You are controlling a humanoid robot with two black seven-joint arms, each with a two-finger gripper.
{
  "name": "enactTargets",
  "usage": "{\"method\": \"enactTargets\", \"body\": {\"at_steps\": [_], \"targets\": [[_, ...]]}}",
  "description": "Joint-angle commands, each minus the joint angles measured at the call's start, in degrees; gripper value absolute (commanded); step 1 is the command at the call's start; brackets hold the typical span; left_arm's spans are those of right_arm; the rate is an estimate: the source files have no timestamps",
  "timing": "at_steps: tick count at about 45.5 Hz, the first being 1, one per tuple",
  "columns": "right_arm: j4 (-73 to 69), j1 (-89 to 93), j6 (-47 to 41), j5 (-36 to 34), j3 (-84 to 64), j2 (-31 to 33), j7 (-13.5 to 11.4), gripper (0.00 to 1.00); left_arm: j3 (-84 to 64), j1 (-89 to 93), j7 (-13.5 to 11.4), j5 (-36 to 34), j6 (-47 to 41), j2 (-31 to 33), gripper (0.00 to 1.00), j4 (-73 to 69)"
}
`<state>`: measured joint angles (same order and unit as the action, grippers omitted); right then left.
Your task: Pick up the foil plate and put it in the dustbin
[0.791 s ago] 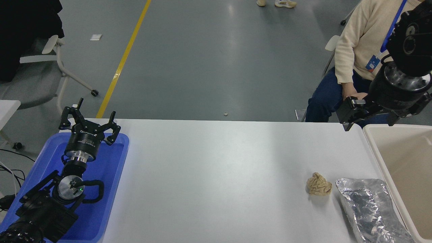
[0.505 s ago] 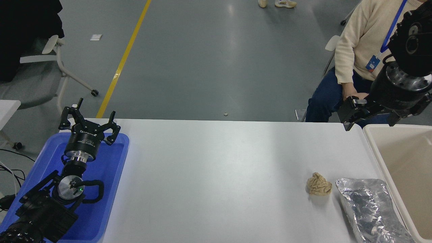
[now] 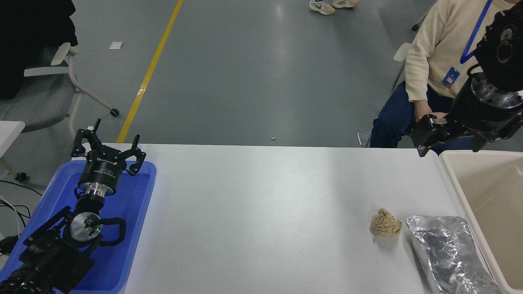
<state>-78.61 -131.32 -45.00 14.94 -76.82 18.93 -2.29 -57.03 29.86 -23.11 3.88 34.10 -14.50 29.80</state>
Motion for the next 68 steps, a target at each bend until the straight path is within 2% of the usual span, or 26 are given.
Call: {"method": "enactTargets", "body": {"at_steps": [1,25,34,37,47,52,63,68], "targets": [[-0.05,-0.51,0.00,0.00,0.00,0.06,0.00,1.00,0.08,0.02,-0.01,-0.01,0.00,0.00,1.00,-0.01],[-0.05,2.38,0.00,-0.88,1.23,0.14,0.00,1.00,0.08,0.02,-0.01,-0.01,0.00,0.00,1.00,0.00],[2.67,8.27,0.00,-0.97,1.23,2.16,-0.26,1.00,-0.01,0.02,-0.01,-0.01,0.09,0.00,1.00,-0.01],[4.69,9.76,0.00,0.17,1.06,4.00,-0.35,1.00,0.08,-0.06,-0.01,-0.01,0.09,0.00,1.00,-0.01],[10.14,16.26,0.00,4.04,2.02,15.95,-0.35,1.00,0.08,-0.06,-0.01,-0.01,0.09,0.00,1.00,-0.01],[11.90,21.10,0.00,10.27,4.91,20.27,-0.44,1.00,0.08,-0.06,-0.01,-0.01,0.09,0.00,1.00,-0.01],[13.57,36.39,0.00,33.12,20.29,23.26,-1.23,1.00,0.08,0.02,-0.01,-0.01,0.09,0.00,1.00,-0.01],[13.75,40.79,0.00,38.84,23.72,23.96,-1.41,1.00,0.08,-0.06,-0.01,-0.01,0.09,0.00,1.00,-0.01]]}}
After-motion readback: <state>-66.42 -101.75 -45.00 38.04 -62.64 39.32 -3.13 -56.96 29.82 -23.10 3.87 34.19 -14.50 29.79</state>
